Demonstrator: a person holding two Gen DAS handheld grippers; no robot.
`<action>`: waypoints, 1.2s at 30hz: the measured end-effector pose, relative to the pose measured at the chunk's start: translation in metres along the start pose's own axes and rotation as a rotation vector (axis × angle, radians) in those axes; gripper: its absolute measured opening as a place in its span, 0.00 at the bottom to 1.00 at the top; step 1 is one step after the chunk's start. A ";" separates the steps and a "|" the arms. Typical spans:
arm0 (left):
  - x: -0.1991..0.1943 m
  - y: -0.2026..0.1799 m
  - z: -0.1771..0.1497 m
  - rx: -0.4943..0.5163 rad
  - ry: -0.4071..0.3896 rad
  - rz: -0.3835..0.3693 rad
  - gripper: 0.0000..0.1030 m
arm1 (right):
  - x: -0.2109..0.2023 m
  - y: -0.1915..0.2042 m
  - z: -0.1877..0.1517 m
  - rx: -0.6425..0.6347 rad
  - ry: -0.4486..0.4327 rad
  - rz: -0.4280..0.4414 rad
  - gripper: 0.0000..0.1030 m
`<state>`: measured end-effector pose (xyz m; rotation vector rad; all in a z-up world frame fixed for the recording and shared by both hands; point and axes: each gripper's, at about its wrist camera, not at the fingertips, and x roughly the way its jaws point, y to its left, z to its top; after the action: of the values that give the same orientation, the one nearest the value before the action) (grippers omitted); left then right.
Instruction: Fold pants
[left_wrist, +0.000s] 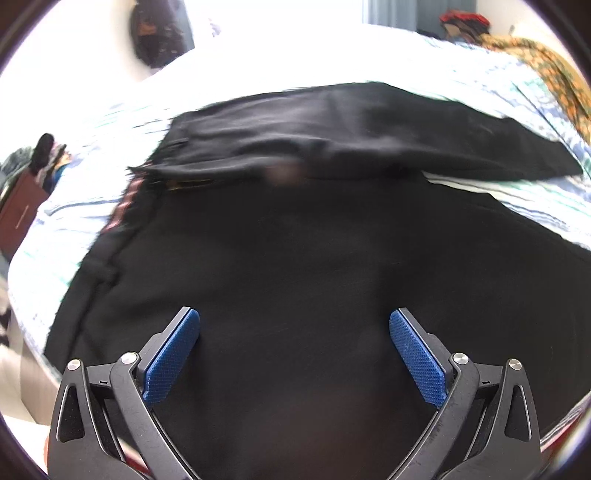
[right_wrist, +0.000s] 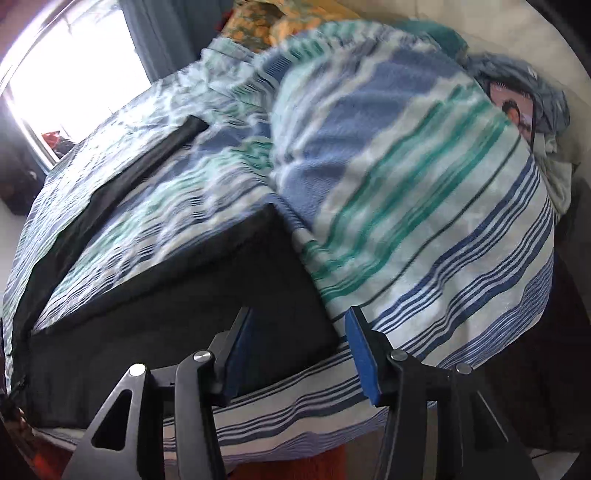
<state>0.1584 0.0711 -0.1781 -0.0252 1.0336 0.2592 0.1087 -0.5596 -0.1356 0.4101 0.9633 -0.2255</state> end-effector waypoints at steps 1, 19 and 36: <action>0.002 0.008 -0.003 -0.017 0.013 0.005 1.00 | -0.010 0.019 -0.006 -0.015 -0.024 0.047 0.60; 0.002 0.017 -0.032 -0.004 -0.109 0.066 1.00 | 0.036 0.150 -0.068 -0.086 -0.048 0.196 0.72; 0.012 0.016 0.132 -0.127 -0.160 -0.020 0.99 | 0.050 0.297 -0.008 -0.283 0.086 0.467 0.72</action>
<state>0.2719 0.1077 -0.1191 -0.1274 0.8563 0.3034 0.2384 -0.2892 -0.1106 0.3741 0.9403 0.3506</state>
